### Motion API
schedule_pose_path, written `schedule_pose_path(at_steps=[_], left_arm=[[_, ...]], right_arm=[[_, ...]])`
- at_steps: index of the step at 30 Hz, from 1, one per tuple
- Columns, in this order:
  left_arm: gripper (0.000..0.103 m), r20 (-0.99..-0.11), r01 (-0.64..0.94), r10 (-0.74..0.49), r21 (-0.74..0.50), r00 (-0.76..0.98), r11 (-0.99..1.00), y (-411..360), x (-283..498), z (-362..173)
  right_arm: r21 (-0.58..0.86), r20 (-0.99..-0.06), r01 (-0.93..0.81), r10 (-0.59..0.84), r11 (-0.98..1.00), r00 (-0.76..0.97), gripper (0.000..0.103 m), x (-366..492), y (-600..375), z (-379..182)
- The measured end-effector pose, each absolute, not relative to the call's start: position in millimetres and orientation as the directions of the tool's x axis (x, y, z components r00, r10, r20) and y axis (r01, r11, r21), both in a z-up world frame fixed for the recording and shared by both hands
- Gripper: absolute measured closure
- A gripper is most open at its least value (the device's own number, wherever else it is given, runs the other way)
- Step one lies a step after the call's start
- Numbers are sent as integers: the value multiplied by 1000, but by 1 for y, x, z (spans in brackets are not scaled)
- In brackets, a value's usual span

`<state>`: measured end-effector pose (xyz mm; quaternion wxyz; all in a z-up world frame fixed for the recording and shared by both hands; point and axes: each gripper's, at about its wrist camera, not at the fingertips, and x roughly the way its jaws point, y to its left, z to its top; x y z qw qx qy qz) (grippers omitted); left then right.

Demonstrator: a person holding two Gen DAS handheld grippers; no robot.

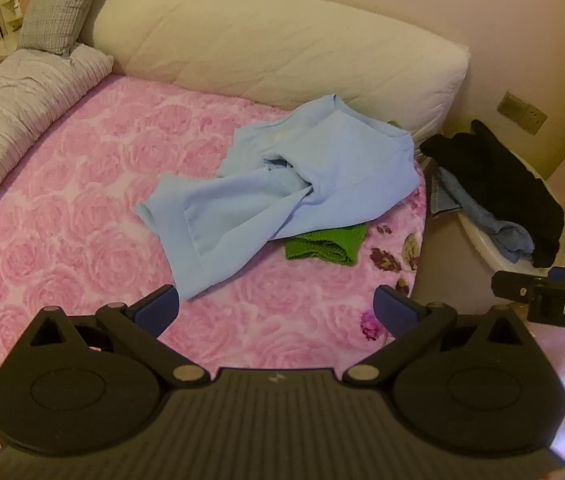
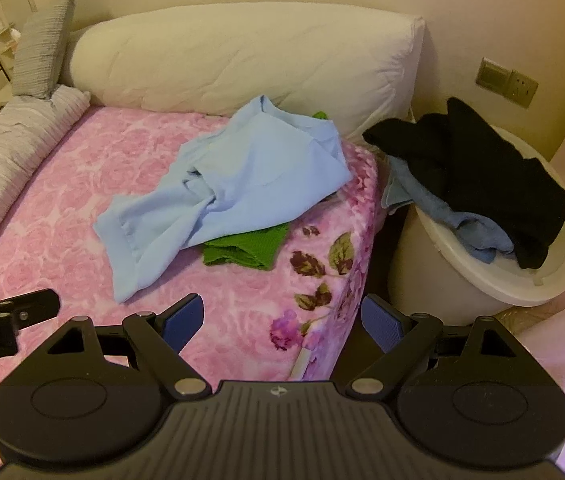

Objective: Fold clothes
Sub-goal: 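Grasp the light-blue sweatshirt with the right gripper and lift it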

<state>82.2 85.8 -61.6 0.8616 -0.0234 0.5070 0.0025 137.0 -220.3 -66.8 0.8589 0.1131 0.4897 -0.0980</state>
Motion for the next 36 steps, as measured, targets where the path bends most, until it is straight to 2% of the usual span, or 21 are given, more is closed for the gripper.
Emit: schedule_pose_path(at_steps=[14,19,23,28,31,34,35,36], left_arm=[[1,-939,-122,11,-33,344,992,84,192,-136],[1,-957,-126,1,-37,291,991,76,235,-169],[1,-962,-124,6,-28,272,992,73,263,-189],[1,-965,-135,37,2,261,991,76,281,-202],[1,-966,-156,50,10,252,988,82,282,-205],[1,-967,-176,66,22,245,984,90,280,-204],[1,-967,-186,70,23,246,982,93,278,-201],[1,-966,-198,73,24,248,980,96,276,-197]], right_arm=[[237,-885,337,60,911,462,16,244,-329,-168],[325,-878,387,124,863,462,24,290,-374,-216],[451,-847,516,167,728,505,25,316,-417,-252],[616,-776,676,164,404,609,25,334,-468,-293],[626,-778,725,166,286,606,28,347,-485,-318],[658,-753,711,222,248,620,40,349,-483,-321],[669,-743,705,240,236,625,48,349,-481,-322],[679,-733,699,258,223,630,63,350,-480,-323]])
